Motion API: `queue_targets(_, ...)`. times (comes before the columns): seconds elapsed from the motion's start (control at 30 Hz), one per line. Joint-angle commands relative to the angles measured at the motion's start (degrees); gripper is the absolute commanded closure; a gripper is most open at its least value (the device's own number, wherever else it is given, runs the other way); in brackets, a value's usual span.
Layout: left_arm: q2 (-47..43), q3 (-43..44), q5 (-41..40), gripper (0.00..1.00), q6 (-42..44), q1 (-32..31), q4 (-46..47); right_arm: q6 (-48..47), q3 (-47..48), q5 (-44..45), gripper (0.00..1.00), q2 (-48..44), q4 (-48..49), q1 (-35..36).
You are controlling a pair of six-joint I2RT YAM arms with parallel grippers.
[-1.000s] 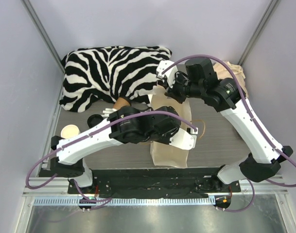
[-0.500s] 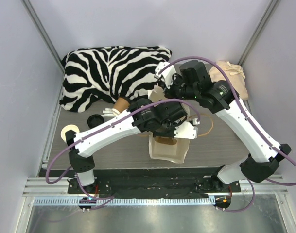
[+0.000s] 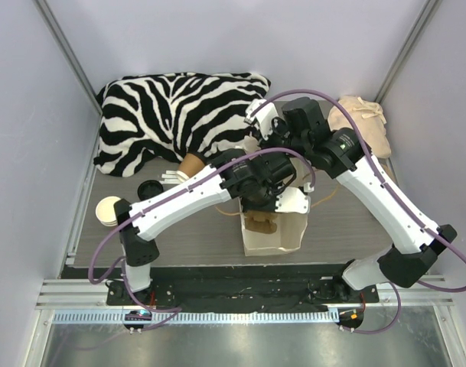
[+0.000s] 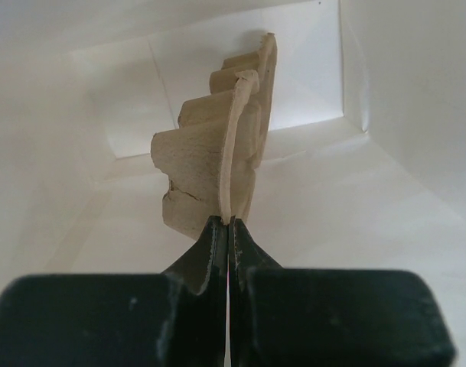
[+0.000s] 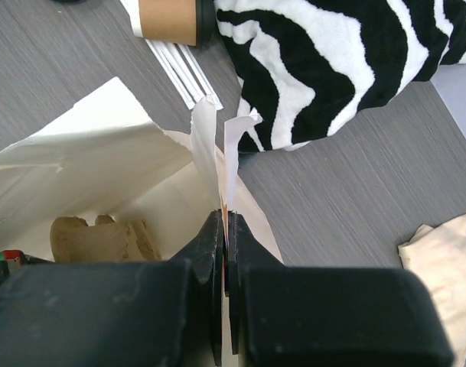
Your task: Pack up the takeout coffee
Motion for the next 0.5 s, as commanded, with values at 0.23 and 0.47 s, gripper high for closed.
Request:
queue_targets(0.23,4.2,12.6,1.3,0.71,2.6,3.7,-17.1,0.8,-2.7,-0.9,0.99,-3.4,2.9,1.3)
queue_targets(0.47,-1.3,14.3,-1.9,0.46,2.0,3.1,-11.0,0.7,-4.2,-0.4,0.99,-4.5,3.6,1.2)
